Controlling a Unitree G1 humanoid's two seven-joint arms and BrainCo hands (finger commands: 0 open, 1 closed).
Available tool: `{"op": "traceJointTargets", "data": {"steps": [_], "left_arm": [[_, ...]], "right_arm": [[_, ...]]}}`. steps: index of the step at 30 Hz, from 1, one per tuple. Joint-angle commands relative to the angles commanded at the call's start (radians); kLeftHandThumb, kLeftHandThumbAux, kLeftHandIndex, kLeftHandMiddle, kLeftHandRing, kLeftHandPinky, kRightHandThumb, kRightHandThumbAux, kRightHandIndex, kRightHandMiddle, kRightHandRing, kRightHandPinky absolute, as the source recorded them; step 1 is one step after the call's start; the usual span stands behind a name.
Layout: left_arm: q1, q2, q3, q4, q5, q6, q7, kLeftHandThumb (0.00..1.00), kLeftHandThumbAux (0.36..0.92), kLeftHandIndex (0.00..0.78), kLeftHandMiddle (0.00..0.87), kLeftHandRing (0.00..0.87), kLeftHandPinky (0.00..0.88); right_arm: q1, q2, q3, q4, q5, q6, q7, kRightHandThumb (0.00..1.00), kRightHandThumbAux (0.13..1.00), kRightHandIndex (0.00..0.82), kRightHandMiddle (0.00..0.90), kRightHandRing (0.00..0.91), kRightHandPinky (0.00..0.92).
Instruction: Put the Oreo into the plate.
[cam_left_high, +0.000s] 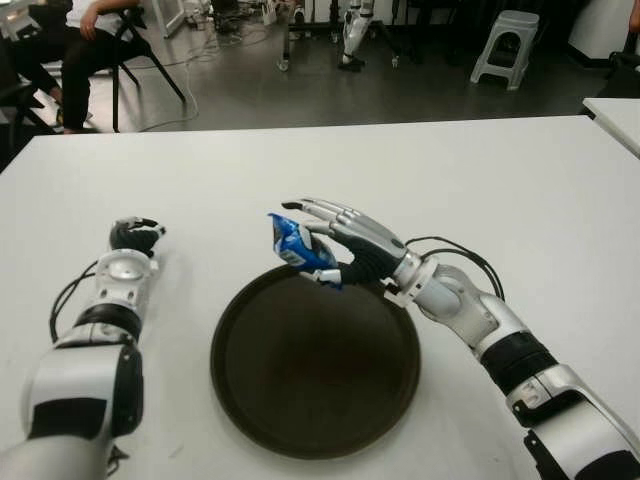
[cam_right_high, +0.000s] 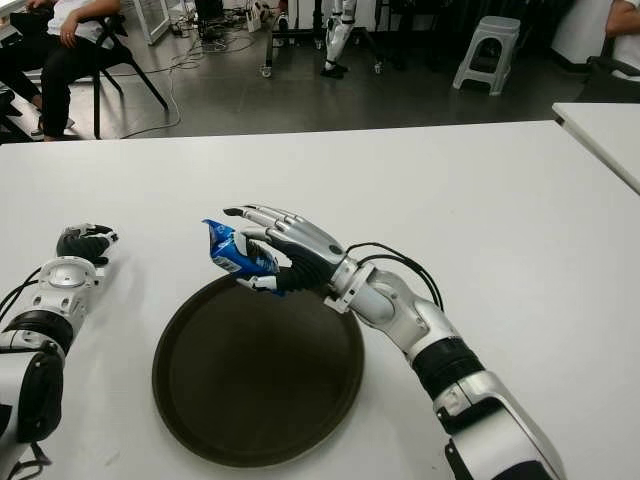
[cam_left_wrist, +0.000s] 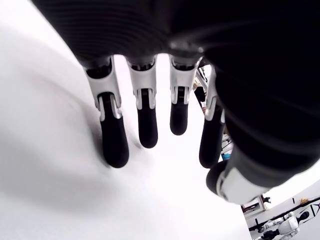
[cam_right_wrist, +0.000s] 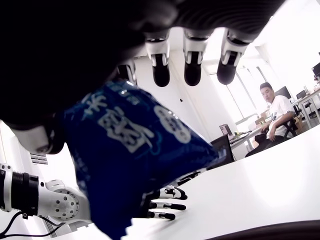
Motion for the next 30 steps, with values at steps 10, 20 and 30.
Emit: {"op": "traceJointTargets", "data": {"steps": [10,20,30], "left_arm": [[0.000,0.000,0.004,0.000,-0.003,0.000,-0.002,0.682,0.719,0.399,0.182,0.193,0.223],[-0.001,0.003,-0.007,0.001,0.007,0.004,-0.003,0.679,0.719,0.399,0.171,0.182,0.190],[-0.001,0.003,-0.008,0.001,0.010,0.003,-0.002,0.677,0.720,0.399,0.163,0.180,0.187]], "right_arm": [[-0.003,-0.003,0.005,0.001,-0.011,0.009,-0.005,0.365,0.361,0.000,0.000,0.000,0.000],[-0.004,-0.001,0.005,0.005,-0.014,0.013,-0.014,0.354,0.357,0.000,0.000,0.000,0.000],[-0.002,0.008,0.000,0.016,-0.010,0.015,-0.041,0.390,0.324,0.000,0.000,0.000,0.000]]}}
